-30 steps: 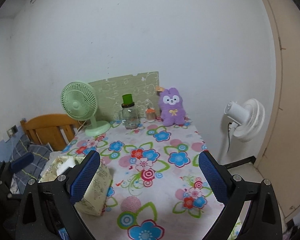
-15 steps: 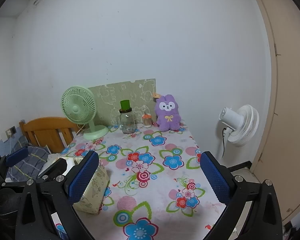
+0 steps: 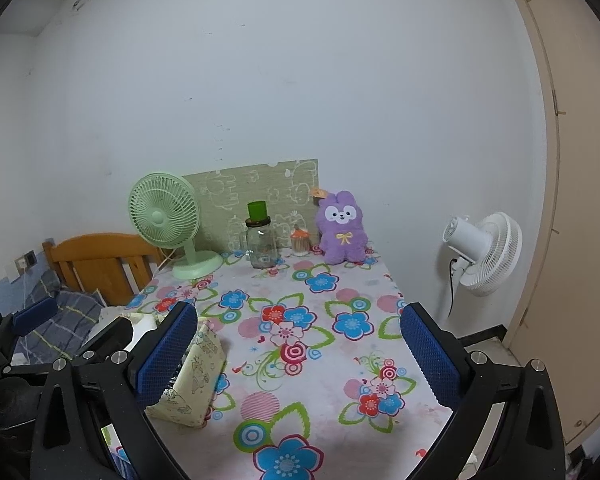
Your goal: Organize soft objects
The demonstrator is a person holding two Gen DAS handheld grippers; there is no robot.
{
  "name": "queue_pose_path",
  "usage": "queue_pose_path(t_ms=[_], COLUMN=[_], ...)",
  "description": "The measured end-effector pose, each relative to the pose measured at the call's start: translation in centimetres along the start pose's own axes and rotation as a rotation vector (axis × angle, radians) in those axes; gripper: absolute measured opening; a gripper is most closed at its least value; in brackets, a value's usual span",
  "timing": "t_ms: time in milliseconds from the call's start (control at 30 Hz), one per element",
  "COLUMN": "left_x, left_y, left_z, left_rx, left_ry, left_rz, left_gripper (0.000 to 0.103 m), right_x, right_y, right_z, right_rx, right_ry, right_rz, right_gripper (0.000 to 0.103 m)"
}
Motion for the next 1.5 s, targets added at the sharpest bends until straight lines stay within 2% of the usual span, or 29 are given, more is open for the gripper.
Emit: queue_pose_path(t_ms=[1500], left_x=[0.1], left_y=[0.2], left_z=[-1.6], left_rx=[-0.022], left_ry=[-0.044], left_rz=[-0.005], left_gripper=[0.103], right_x=[0.5], right_y=[0.5], right_z=[-0.5], right_rx=[-0.005], right_ry=[-0.023], right_rz=[-0.015], right_gripper=[0.103])
Point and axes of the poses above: each gripper's, at about its wrist camera, not at the fingertips, and y roughly the way its jaws point, z to its right, x to its underside, the point moved 8 cm from there along y, roughly the way its jaws point, and after that the axes turned 10 degrees about z, right-handed, at the moved point
